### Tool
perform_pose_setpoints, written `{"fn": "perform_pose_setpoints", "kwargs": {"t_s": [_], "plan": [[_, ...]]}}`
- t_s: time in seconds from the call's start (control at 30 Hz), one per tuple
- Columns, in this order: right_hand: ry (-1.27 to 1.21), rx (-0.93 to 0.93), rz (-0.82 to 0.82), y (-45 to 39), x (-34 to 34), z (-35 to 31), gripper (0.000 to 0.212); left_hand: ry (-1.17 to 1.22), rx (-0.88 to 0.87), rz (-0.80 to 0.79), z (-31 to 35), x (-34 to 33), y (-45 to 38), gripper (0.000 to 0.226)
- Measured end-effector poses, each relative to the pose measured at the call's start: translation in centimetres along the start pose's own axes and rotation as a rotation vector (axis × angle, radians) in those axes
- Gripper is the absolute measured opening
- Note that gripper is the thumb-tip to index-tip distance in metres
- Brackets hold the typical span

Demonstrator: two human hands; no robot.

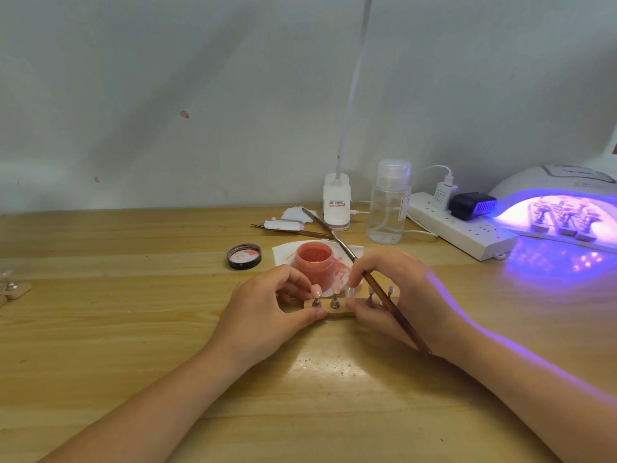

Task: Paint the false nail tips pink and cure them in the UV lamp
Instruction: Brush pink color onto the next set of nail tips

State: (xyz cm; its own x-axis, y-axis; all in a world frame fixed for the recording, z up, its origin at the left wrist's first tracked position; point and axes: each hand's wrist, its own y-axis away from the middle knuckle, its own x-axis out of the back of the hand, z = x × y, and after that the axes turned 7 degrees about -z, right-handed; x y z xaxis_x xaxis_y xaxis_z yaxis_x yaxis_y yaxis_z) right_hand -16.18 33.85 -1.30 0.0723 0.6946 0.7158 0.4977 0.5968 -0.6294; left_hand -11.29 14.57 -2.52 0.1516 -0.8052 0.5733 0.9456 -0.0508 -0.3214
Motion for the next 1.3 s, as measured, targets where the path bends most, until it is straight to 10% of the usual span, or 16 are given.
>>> {"fn": "perform_pose_setpoints", "kwargs": {"t_s": [0.5,0.9,1.3], "plan": [[-0.304,-0.038,0.210,-0.6,-0.7,-3.1,0.023,-0.185,-0.474,0.124,1.9,0.3,0.8,0.017],[-0.305,-0.008,0.191,-0.9,-0.6,-3.3,0.032,0.008,-0.407,0.142,1.6,0.4,0.6,0.008],[-0.581,-0.356,0.314,-5.3,1.1,-2.0,0.027,0.119,-0.219,0.263,1.4,0.8,0.3,0.025]]}}
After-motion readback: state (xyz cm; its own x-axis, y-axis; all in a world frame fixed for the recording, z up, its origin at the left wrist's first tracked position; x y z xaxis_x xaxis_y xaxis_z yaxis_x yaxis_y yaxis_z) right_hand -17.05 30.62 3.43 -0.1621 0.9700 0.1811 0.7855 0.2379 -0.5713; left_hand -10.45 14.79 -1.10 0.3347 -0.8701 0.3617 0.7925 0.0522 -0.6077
